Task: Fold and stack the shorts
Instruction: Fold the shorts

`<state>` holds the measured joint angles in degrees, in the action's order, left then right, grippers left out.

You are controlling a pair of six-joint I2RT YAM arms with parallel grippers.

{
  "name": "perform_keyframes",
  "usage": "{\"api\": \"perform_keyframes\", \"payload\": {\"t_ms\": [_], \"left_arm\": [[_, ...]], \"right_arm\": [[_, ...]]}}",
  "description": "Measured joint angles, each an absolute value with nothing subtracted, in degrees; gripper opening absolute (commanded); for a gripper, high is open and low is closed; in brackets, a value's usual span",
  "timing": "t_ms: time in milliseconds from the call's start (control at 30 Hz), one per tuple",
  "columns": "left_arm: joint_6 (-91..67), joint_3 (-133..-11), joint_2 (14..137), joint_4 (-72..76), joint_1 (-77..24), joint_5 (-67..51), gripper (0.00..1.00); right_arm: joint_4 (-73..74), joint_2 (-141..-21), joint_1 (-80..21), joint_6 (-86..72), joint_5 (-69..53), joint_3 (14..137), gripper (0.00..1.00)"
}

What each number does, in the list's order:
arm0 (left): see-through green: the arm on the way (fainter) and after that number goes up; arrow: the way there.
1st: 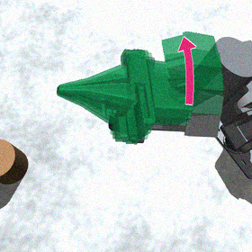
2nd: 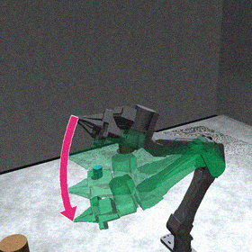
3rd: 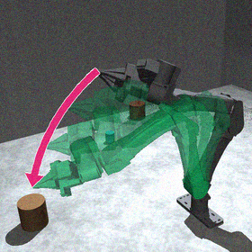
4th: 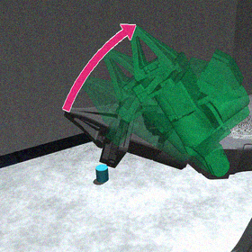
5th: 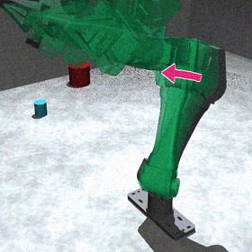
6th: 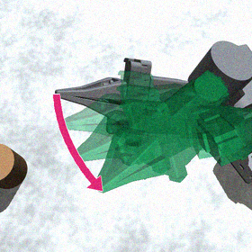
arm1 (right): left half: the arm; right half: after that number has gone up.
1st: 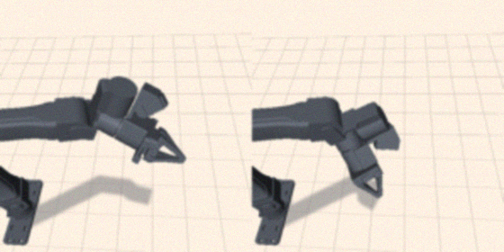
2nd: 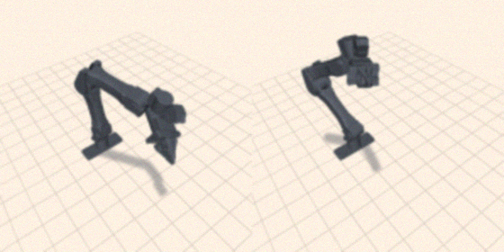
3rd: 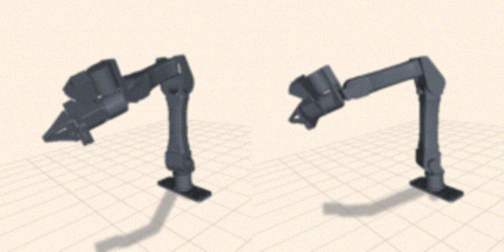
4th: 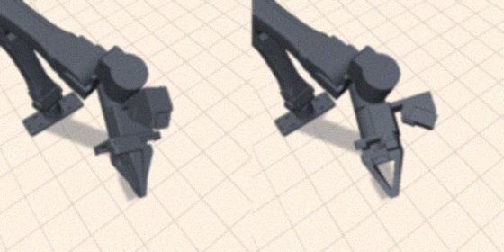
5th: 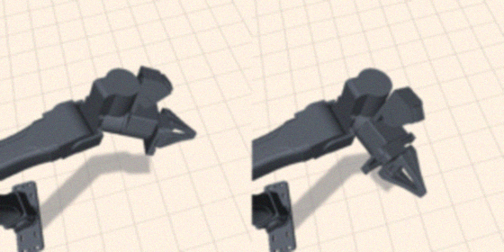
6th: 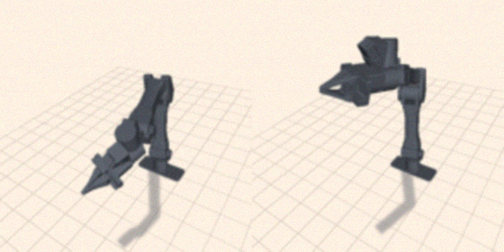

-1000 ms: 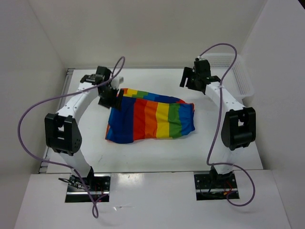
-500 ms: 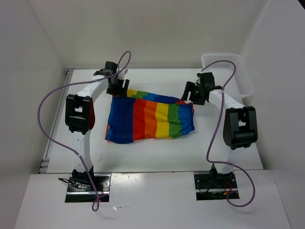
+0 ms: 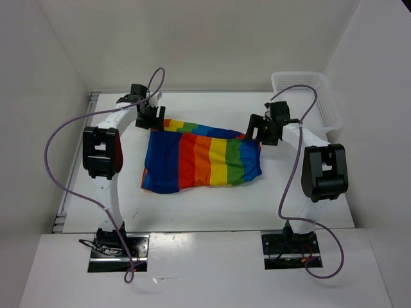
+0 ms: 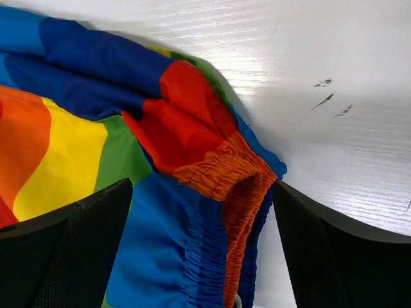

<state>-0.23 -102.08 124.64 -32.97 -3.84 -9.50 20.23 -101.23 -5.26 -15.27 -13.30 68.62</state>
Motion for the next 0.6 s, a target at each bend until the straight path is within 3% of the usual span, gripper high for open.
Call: {"api": "perform_keyframes", "payload": {"t_ms": [67,167,200,233,300,333,433,467,500,600], "left_arm": [[-0.23,-101.93,124.66,-33.04,-3.25,-10.81,0.82],[-0.21,-101.93,124.68,-33.17,-2.59,-13.89,0.74],[-0.3,-101.93,124.68,-33.36,-2.37,-14.92,0.67],[-0.34,-101.86,124.68,-33.5,-2.22,-15.94,0.53],[-0.36,-101.38,124.68,-33.65,-2.13,-17.5,0.42],[-0.21,-101.1,124.68,-33.89,-2.13,-18.31,0.32],[-0.3,-100.57,124.75,-34.96,-2.17,-19.84,0.13],[-0.32,-100.4,124.75,-35.09,-2.17,-20.08,0.04],[-0.43,-100.31,124.75,-35.27,-2.17,-20.34,0.0],[-0.25,-100.05,124.75,-35.48,-2.17,-20.73,0.0]], "right_arm": [[20.18,-101.1,-5.28,-14.96,-13.13,68.4,0.94],[20.16,-101.1,-5.28,-14.5,-12.93,68.4,0.81],[20.14,-101.1,-5.28,-14.26,-12.95,68.4,0.65],[20.14,-101.12,-5.28,-13.96,-13.06,68.4,0.56],[20.12,-101.19,-5.28,-13.78,-13.34,68.4,0.38],[20.12,-101.23,-5.28,-13.69,-13.56,68.4,0.24],[20.1,-101.62,-5.28,-13.65,-14.61,68.4,0.06],[20.12,-101.73,-5.26,-13.65,-14.98,68.4,0.03],[20.12,-101.8,-5.28,-13.65,-15.31,68.4,0.0],[20.12,-101.8,-5.28,-13.65,-15.92,68.4,0.0]]}}
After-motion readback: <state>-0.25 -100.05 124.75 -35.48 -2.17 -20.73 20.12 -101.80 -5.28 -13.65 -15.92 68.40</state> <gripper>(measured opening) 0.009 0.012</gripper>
